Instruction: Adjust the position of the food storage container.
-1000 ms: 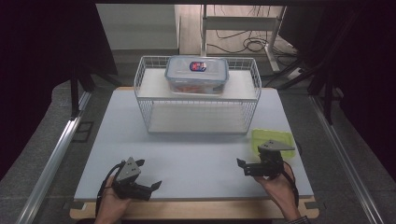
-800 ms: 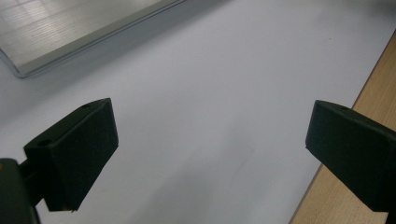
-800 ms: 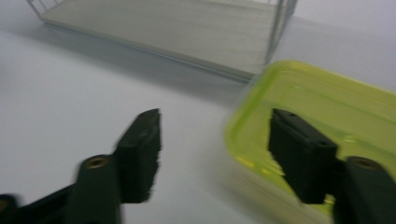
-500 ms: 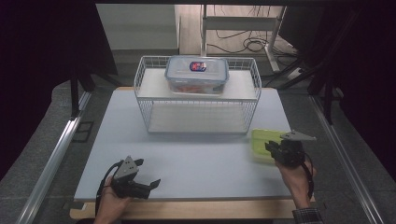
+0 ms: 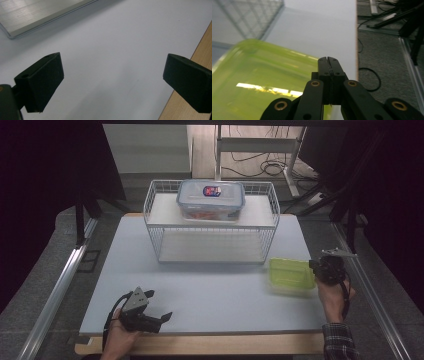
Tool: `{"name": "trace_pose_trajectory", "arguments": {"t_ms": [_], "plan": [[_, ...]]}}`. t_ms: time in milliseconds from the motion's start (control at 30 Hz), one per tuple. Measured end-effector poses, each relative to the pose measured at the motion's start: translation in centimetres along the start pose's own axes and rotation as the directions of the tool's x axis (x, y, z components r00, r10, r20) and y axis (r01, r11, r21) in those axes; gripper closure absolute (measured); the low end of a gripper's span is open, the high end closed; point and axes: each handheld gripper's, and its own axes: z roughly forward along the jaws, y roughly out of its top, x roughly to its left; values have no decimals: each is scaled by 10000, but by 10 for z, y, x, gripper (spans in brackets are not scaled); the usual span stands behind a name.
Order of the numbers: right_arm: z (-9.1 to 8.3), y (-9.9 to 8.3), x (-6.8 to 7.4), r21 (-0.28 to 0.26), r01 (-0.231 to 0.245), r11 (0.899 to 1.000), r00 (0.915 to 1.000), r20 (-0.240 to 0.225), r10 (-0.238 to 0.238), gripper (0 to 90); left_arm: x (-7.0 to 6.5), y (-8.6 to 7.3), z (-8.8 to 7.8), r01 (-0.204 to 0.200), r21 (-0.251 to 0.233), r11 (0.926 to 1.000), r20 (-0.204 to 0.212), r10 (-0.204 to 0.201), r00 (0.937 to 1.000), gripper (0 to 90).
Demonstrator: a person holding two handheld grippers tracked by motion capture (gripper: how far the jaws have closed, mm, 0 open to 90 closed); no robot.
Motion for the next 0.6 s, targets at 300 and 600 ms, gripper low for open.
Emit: {"name": "trace_pose_trajectory", "arguments": {"t_ms": [300, 600], "plan": [[18, -5, -18, 452, -106, 9989, 9983, 586, 80, 896, 0, -1, 1, -45, 124, 9999, 98, 44, 9999, 30], [23, -10, -13, 724, -56, 9974, 9999, 128, 47, 896, 0, -1, 2, -30, 160, 9999, 174, 28, 9998, 30]]}}
